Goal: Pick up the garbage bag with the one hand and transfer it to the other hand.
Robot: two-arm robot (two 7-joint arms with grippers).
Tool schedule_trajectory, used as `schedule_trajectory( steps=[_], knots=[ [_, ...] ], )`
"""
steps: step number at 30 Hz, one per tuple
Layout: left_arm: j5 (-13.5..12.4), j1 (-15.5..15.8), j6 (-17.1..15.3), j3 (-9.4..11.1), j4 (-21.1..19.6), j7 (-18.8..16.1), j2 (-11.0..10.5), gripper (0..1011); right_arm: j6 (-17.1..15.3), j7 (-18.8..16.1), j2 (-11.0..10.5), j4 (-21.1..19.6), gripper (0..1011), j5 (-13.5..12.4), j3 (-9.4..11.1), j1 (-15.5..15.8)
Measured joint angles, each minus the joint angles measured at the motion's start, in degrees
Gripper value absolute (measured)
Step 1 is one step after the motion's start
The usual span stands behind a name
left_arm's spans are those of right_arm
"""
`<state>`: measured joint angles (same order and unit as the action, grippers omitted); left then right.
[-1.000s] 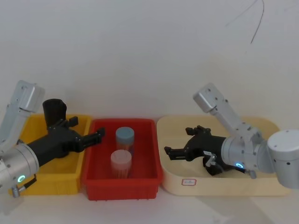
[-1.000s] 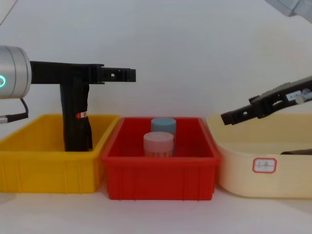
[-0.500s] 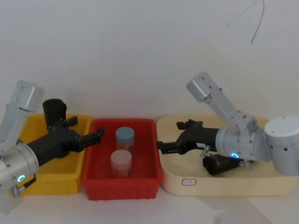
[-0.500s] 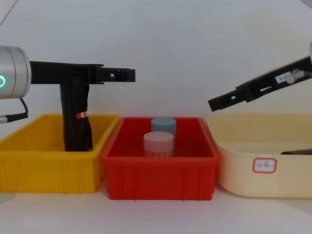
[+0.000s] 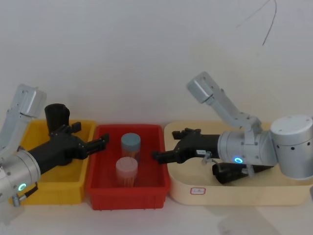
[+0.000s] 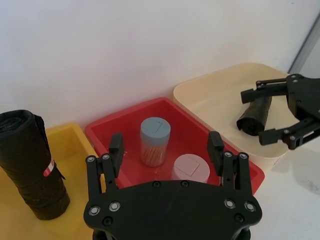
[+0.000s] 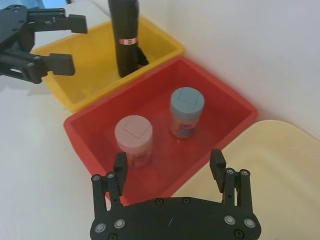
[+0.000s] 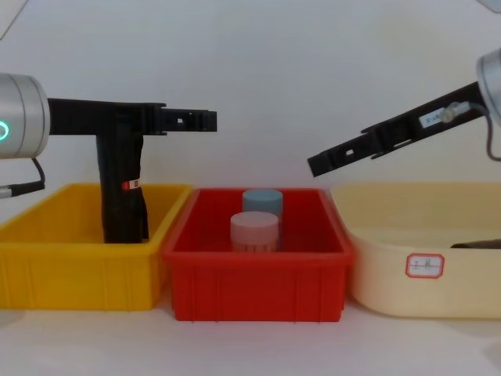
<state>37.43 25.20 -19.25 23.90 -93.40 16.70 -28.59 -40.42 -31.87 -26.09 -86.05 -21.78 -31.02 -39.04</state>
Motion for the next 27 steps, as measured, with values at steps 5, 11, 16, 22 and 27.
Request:
schedule_trajectory(
  steps=[5, 11, 16, 22, 27],
  knots=[
    [0.0, 0.0, 0.0, 0.0, 0.0, 0.0, 0.0, 1001, 0.0, -0.5, 0.7, 0.9, 1001, -0.1, -1.0, -0.6],
    [0.0, 0.0, 0.0, 0.0, 0.0, 0.0, 0.0, 1001, 1.0, -0.5, 1.9, 2.7, 1002, 0.6, -3.0, -1.4],
    [0.0, 0.0, 0.0, 0.0, 0.0, 0.0, 0.0, 1001, 2.2, -0.2, 2.8, 4.0, 1001, 1.7, -4.5, -2.1],
    [0.0, 0.0, 0.0, 0.0, 0.0, 0.0, 0.0, 1001, 3.4, -0.1, 4.0, 5.7, 1002, 3.0, -6.1, -3.1],
    [0.0, 0.0, 0.0, 0.0, 0.0, 0.0, 0.0, 1001, 4.6, -0.1, 5.4, 7.6, 1001, 4.0, -7.5, -4.1]
  ],
)
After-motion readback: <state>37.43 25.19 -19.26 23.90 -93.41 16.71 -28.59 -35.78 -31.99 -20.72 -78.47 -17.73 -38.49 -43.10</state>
